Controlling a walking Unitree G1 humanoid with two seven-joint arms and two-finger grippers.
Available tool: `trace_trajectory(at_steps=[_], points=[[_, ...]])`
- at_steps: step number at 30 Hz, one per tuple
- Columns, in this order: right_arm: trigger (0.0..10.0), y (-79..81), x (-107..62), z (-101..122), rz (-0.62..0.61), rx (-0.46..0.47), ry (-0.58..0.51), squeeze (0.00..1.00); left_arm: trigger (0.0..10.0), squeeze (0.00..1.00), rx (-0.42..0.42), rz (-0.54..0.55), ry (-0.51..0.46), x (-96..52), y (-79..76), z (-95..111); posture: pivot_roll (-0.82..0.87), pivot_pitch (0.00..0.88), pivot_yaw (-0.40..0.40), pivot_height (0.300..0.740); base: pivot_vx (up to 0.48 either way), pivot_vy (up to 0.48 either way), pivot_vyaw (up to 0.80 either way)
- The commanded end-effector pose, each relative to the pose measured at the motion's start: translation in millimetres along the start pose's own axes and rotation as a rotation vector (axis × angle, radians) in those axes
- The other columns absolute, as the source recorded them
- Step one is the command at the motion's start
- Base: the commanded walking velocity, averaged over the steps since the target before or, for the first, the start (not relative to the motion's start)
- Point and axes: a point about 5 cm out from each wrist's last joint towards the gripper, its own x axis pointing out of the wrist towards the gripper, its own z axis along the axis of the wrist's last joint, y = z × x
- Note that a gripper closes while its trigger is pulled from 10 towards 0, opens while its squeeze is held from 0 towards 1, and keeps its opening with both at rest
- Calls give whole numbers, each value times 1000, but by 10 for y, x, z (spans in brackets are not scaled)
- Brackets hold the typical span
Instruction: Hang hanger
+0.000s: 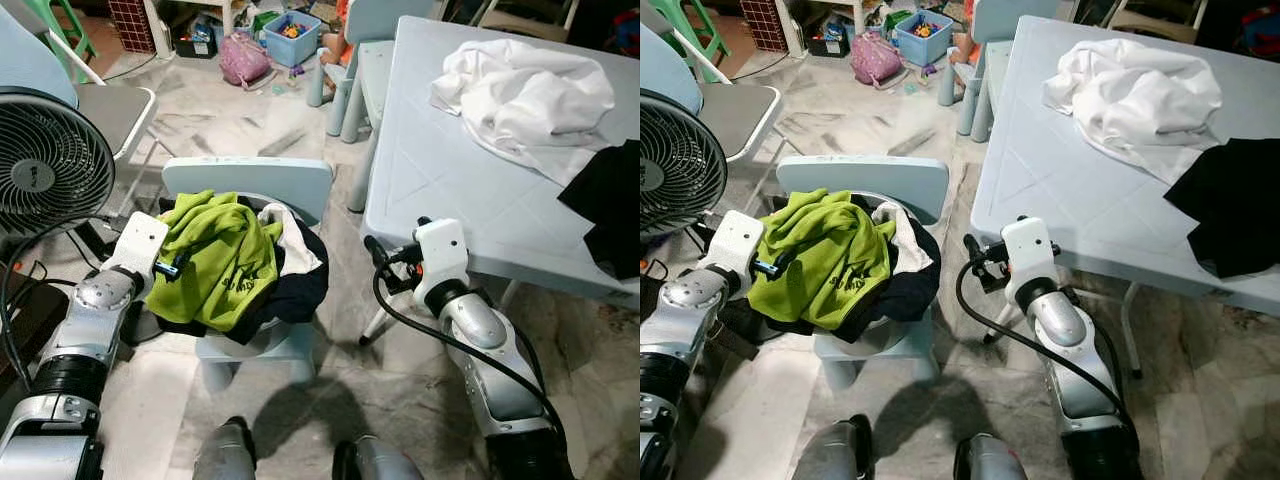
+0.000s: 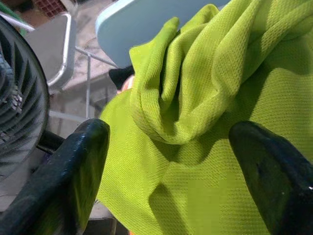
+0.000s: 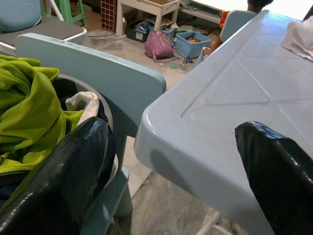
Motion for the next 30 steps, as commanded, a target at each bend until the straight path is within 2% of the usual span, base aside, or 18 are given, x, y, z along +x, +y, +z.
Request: trace_trajectory(at_steps=[1, 3, 8, 10, 11, 12, 13, 14, 15, 16, 17, 22, 24, 27, 28, 29, 30], points=[[10000, -15, -15, 13, -19, -2, -12, 0, 10000, 1000, -186, -9, 39, -4, -1, -42, -60, 138, -5, 740, 0, 0, 0], [10000, -34, -17, 61, -33, 8, -38, 0, 10000, 1000, -267, -28, 38, -5, 1, -17, -51, 139, -5, 740, 0, 0, 0], [10000, -21, -15, 23, -13, 8, -22, 0, 10000, 1000, -255, -48, 20, -15, -29, 31, -31, 133, -34, 740, 0, 0, 0], [10000, 7, 18, 42, 13, -3, -28, 0, 10000, 1000, -202, -55, 1, -39, -46, 42, -28, 128, -47, 740, 0, 0, 0], [10000, 8, 63, 80, 19, -8, -37, 0, 10000, 1000, -118, -60, 1, -79, -66, 13, -27, 126, -51, 740, 0, 0, 0], [10000, 3, 76, 89, 17, -8, -39, 0, 10000, 1000, -95, -60, 1, -92, -71, 4, -27, 126, -51, 740, 0, 0, 0], [10000, -7, 90, 101, 14, -9, -42, 0, 10000, 1000, -29, -34, -11, -112, -51, 7, -28, 125, -54, 740, 0, 0, 0], [10000, -24, 98, 110, 11, -10, -45, 0, 10000, 1000, 79, -10, -28, -141, -31, 25, -28, 127, -57, 740, 0, 0, 0], [10000, -24, 98, 110, 11, -10, -45, 0, 10000, 1000, 79, -10, -28, -141, -31, 25, -28, 127, -57, 740, 0, 0, 0], [10000, -26, 97, 110, 11, -11, -45, 0, 10000, 1000, 114, -15, -36, -159, -34, 44, -28, 127, -57, 740, 0, 0, 0], [10000, -21, 81, 92, 13, -15, -40, 0, 10000, 1000, 129, -52, -61, -186, -65, 113, -29, 131, -62, 740, 0, 0, 0], [10000, -11, 57, 64, 15, -16, -32, 0, 10000, 1000, 201, -120, -96, -219, -136, 191, -27, 134, -60, 740, 0, 0, 0], [10000, -3, 48, 49, 14, -17, -28, 0, 10000, 1000, 249, -194, -117, -268, -237, 213, -27, 137, -57, 740, 0, 0, 0], [10000, -4, 48, 45, 13, -18, -27, 0, 10000, 957, 258, -220, -129, -295, -284, 218, -27, 139, -53, 740, 0, 0, 0], [10000, -8, 49, 42, 10, -18, -26, 0, 10000, 863, 261, -251, -145, -327, -337, 212, -27, 139, -51, 740, 0, 0, 0], [10000, -12, 51, 39, 8, -18, -25, 0, 10000, 133, 269, -290, -157, -372, -408, 181, -22, 141, -49, 740, 0, 0, 0], [10000, -19, 51, 33, 5, -18, -24, 0, 10000, 0, 275, -352, -167, -451, -517, 121, -22, 141, -49, 740, 0, 0, 0]])
